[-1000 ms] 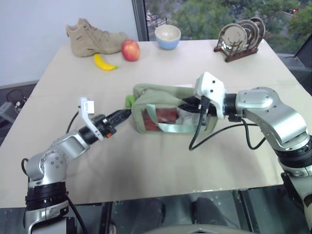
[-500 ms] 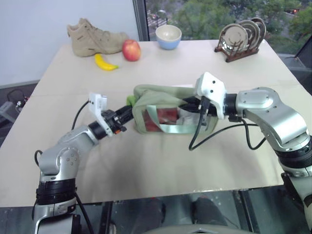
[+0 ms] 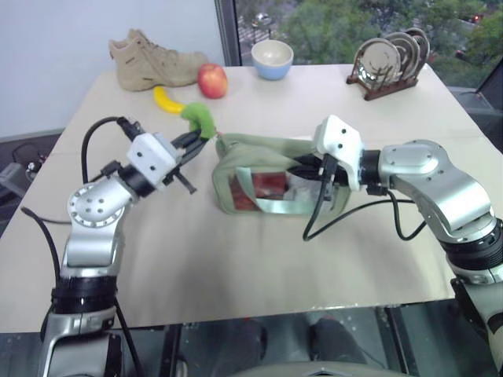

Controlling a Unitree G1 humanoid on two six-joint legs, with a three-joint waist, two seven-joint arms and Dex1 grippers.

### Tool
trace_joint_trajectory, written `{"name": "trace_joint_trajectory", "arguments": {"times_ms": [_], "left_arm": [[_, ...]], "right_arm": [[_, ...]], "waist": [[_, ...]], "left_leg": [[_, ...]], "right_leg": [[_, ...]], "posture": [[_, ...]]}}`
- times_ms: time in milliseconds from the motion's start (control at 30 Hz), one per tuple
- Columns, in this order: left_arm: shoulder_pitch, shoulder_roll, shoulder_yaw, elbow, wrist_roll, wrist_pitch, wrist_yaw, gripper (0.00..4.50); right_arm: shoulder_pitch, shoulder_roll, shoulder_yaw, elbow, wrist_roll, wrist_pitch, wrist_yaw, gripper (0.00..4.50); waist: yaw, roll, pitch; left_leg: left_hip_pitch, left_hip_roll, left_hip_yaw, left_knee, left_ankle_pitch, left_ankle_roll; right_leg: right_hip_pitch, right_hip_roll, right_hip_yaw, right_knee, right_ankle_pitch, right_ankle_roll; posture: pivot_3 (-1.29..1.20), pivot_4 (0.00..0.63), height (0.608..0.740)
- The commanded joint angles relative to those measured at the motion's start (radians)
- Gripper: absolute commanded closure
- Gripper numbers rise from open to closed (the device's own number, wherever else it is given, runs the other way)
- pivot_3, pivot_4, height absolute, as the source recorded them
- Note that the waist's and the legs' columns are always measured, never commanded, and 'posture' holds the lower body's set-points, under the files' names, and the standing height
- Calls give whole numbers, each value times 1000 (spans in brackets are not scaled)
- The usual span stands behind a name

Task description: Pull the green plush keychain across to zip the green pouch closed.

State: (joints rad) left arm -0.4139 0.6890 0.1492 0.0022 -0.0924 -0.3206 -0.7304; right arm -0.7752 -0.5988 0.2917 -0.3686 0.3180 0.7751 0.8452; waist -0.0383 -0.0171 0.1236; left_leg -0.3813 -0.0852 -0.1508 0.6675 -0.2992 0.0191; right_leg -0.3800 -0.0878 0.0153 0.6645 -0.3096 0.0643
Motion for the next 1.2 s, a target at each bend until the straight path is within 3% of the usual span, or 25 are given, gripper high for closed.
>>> {"name": "trace_joint_trajectory", "arguments": {"times_ms": [33, 200, 333, 533, 633, 733, 867, 1033, 1200], "left_arm": [[-134, 50, -55, 116, 109, -184, -6, 4484], [-331, 34, -200, 268, 157, -323, -96, 4484], [-401, 27, -276, 344, 115, -399, -199, 4484], [-424, 41, -281, 425, 33, -413, -296, 2153], [-392, 58, -231, 406, -127, -257, -387, 2153], [-323, 91, -147, 307, -370, 59, -475, 2153], [-185, 163, -16, 239, -545, 396, -466, 2153], [39, 166, 116, 98, -645, 585, -402, 2153], [132, 127, 127, -37, -620, 605, -351, 2153]], "right_arm": [[-28, 12, -8, 4, -8, -26, 7, 4500], [-33, 27, -2, 8, -14, -31, 3, 4500], [-36, 42, 0, 6, -21, -28, -6, 4500], [-30, 57, -1, -7, -33, -19, -17, 4500], [-24, 59, -6, -14, -34, -13, -20, 4500], [-17, 55, -7, -15, -36, -16, -17, 4500], [-13, 46, -11, -8, -36, -24, -8, 4500], [-13, 25, -13, 2, -34, -35, 14, 4500], [-20, 15, -13, 10, -30, -40, 28, 4500]], "waist": [[-1, 0, 0], [-2, 0, 0], [-7, 0, 0], [-6, -1, 0], [-9, -1, 0], [-24, 0, 0], [-34, 0, 0], [-36, 0, 0], [-10, -2, -1]], "left_leg": [[0, 0, 0, 0, 0, 0], [-1, -2, -1, 1, 0, 0], [-2, -2, -2, 1, 0, 0], [-3, -2, -2, 1, 0, 0], [-3, -2, -1, 1, 0, 0], [-3, -2, -2, 1, 0, 0], [-3, -2, -6, 1, 0, 0], [0, -5, -10, 0, 0, 0], [-1, -8, -19, 2, 0, 0]], "right_leg": [[0, 0, 0, 0, 0, 0], [0, -1, -2, 1, 0, 0], [-1, -1, -3, 3, 0, 0], [-6, -2, -3, 13, 0, 0], [-6, -2, -3, 13, 0, 0], [-7, -2, -2, 14, 0, 0], [-7, -1, -2, 14, 0, 0], [-8, -1, -1, 13, 0, 0], [-6, -2, -1, 12, 0, 0]], "posture": [[0, 150, 740], [0, 150, 740], [0, 150, 740], [0, 150, 740], [0, 150, 740], [0, 150, 740], [0, 150, 740], [0, 150, 740], [0, 150, 740]]}}
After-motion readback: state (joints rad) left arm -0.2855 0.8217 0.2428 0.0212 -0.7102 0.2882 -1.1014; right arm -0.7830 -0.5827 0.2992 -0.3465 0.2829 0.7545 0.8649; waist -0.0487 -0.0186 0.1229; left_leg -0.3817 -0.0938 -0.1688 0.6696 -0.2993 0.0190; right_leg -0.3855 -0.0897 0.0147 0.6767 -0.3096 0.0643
